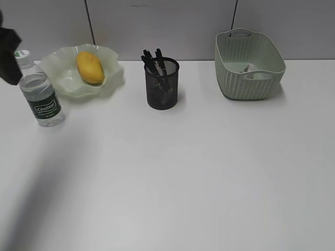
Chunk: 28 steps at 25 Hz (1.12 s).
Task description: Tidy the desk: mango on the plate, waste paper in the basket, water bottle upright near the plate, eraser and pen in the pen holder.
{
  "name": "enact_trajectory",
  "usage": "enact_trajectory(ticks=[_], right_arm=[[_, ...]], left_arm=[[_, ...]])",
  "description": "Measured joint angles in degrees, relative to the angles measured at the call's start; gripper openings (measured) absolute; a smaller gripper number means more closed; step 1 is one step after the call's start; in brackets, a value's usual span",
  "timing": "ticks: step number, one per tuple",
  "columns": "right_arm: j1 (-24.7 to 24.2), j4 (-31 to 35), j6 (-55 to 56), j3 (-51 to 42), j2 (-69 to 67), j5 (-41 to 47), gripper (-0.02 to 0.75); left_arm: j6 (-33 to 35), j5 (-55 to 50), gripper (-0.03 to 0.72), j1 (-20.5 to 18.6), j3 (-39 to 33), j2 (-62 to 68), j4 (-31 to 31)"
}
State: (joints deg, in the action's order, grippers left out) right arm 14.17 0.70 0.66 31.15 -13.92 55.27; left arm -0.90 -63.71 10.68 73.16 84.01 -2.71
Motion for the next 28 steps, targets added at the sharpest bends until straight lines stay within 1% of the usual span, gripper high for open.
enact_trajectory(ticks=[2,5,8,12,16,21,25,28], right_arm=[[0.00,0.00,0.00,0.00,0.00,0.00,0.552],[0.00,0.00,0.00,0.00,0.00,0.00,0.552],[0.00,0.00,0.00,0.00,0.00,0.00,0.552],[0.00,0.00,0.00,0.00,0.00,0.00,0.552],[0.00,0.00,0.00,-0.11,0.00,0.00,0.552],[0.00,0.00,0.00,-0.11,0.00,0.00,0.552],[0.00,0.00,0.00,-0.11,0.00,0.00,0.552],[0.00,0.00,0.00,-0.11,0.00,0.00,0.552]], left_arm=[[1.82,1.59,0.426,-3.82,-5.80,-6.48,-1.17],[2.77,5.09,0.426,-7.40,-13.29,-15.34,-2.40],[3.01,7.87,0.426,-8.06,-19.40,-25.33,-4.39],[3.07,8.42,0.426,-8.07,-26.25,-40.13,-4.73],[3.07,7.92,0.426,-8.14,-30.94,-53.23,-4.95],[3.07,2.48,0.426,-8.14,-32.79,-67.70,-4.25],[2.94,-1.94,0.426,-8.14,-33.20,-74.78,-4.04],[2.69,-4.23,0.426,-8.14,-34.72,-77.74,-4.00]])
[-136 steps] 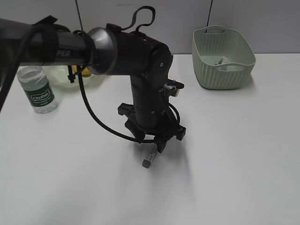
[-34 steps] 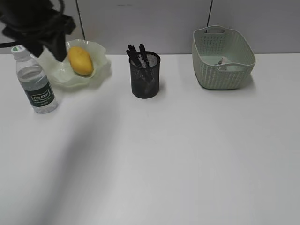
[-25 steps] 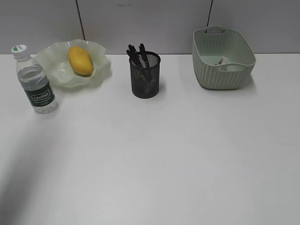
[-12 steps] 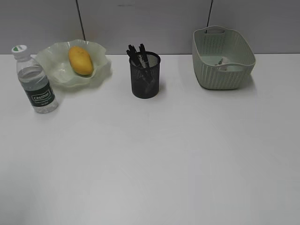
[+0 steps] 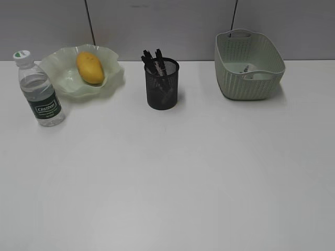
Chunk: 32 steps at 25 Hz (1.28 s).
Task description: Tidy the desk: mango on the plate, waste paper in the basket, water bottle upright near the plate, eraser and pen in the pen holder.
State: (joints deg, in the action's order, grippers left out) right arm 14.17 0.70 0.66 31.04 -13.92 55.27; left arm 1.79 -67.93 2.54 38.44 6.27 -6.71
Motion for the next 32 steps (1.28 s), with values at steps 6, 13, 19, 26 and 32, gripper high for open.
enact_trajectory(ticks=[6,13,19,26,32], right_arm=[[0.00,-1.82,-0.22,-0.06,0.00,0.71,0.552],[0.00,-4.60,-0.29,-2.06,0.07,3.95,0.552],[0.00,-4.59,-0.29,-2.06,0.07,4.02,0.552],[0.00,-3.40,-0.29,-2.06,0.07,4.07,0.585],[0.00,-3.10,-0.29,-2.06,0.07,4.07,0.590]], left_arm=[[-0.27,0.15,0.426,0.00,-5.62,-1.53,0.97],[-0.26,6.02,0.436,0.00,-7.90,-1.53,1.31],[-0.26,6.42,0.456,0.00,-8.40,-1.53,1.31],[-0.26,6.60,0.528,0.00,-8.40,-1.53,1.34],[-0.26,6.60,0.530,0.00,-8.40,-1.53,1.34]])
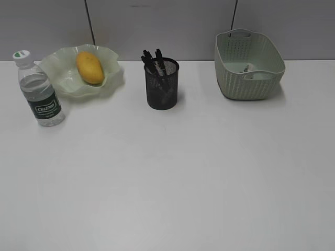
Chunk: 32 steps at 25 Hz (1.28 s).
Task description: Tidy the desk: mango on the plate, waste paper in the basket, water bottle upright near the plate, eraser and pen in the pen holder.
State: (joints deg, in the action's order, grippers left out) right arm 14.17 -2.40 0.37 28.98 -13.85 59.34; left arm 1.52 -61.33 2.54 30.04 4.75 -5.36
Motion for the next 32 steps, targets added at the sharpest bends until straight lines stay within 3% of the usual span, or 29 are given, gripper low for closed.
enact_trajectory(ticks=[22,32], right_arm=[[-0.18,0.05,-0.37,0.00,0.33,0.12,0.550],[-13.36,0.12,-0.37,0.00,6.65,0.19,0.547]], left_arm=[[0.00,0.12,0.528,0.00,0.00,0.00,0.02],[0.00,0.17,0.528,0.00,0.00,-3.72,0.07]])
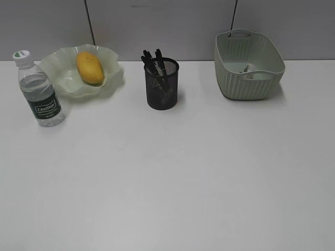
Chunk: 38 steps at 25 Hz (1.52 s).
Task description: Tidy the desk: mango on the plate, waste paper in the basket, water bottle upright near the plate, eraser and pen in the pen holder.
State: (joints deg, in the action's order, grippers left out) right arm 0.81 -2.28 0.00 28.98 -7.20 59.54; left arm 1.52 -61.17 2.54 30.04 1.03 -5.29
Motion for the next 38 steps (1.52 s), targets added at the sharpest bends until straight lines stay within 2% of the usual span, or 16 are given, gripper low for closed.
enact_trajectory(ticks=[3,7,38], right_arm=[[-1.96,0.00,0.00,0.00,3.28,0.00,0.547],[-2.16,0.00,0.00,0.00,7.30,0.02,0.547],[-2.16,0.34,0.00,-0.07,7.72,0.08,0.547]], left_arm=[[0.00,0.00,0.528,0.00,0.00,-1.28,0.00],[0.00,0.00,0.528,0.00,0.00,-1.40,0.00],[0.00,0.00,0.528,0.00,0.00,-1.46,0.00]])
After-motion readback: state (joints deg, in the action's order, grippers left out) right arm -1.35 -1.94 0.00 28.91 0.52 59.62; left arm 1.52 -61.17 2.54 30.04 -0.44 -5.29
